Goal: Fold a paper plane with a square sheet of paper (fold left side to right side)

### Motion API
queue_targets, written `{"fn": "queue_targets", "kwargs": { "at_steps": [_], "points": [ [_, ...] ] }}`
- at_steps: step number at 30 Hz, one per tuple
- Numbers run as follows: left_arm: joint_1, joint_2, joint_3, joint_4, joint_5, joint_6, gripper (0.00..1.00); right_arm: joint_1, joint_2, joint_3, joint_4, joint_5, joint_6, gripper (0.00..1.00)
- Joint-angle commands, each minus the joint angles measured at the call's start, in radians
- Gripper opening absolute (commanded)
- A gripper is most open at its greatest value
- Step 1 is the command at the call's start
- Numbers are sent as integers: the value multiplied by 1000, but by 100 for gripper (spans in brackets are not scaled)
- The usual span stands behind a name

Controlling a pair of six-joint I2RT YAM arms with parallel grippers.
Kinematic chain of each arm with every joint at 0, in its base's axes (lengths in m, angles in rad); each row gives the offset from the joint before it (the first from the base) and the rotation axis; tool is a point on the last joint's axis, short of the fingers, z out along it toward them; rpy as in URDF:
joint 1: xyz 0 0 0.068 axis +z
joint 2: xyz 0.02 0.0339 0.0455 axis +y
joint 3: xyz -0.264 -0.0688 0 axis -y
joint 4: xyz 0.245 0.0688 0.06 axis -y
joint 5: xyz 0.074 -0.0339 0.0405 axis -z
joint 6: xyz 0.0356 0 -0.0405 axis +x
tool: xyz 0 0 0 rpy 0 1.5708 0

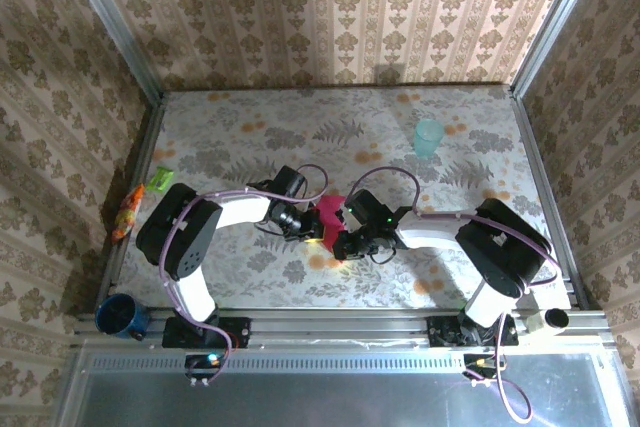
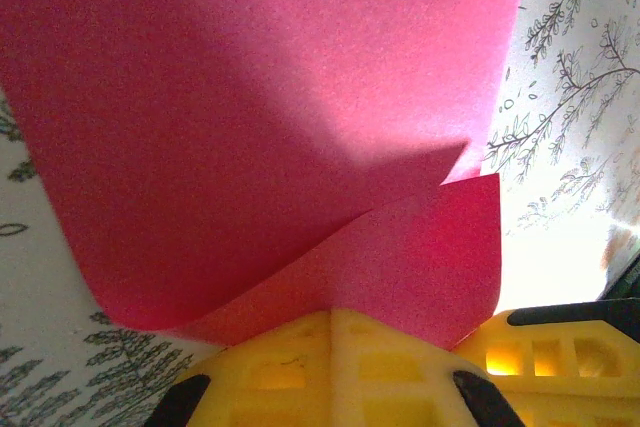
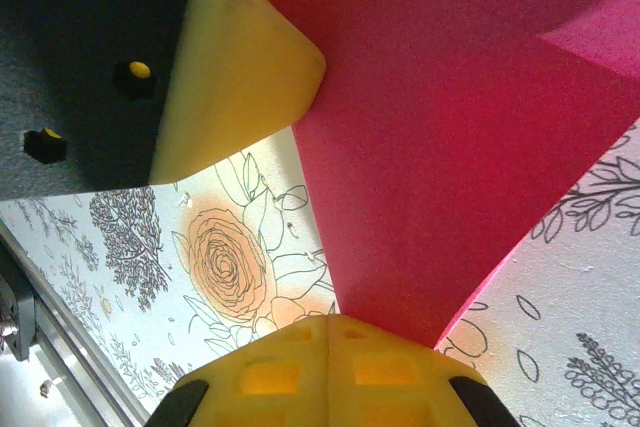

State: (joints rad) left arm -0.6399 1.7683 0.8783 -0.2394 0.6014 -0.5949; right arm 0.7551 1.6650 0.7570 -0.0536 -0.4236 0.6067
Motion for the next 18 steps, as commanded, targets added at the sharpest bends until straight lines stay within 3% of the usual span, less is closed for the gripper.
{"fn": "queue_targets", "kwargs": {
  "at_steps": [1, 18],
  "points": [
    [7, 51, -16, -93, -92, 7, 2, -3, 23, -21, -29, -14, 5, 2],
    [8, 53, -18, -95, -95, 6, 2, -3, 4, -78, -19, -72, 41, 2]
  ]
}}
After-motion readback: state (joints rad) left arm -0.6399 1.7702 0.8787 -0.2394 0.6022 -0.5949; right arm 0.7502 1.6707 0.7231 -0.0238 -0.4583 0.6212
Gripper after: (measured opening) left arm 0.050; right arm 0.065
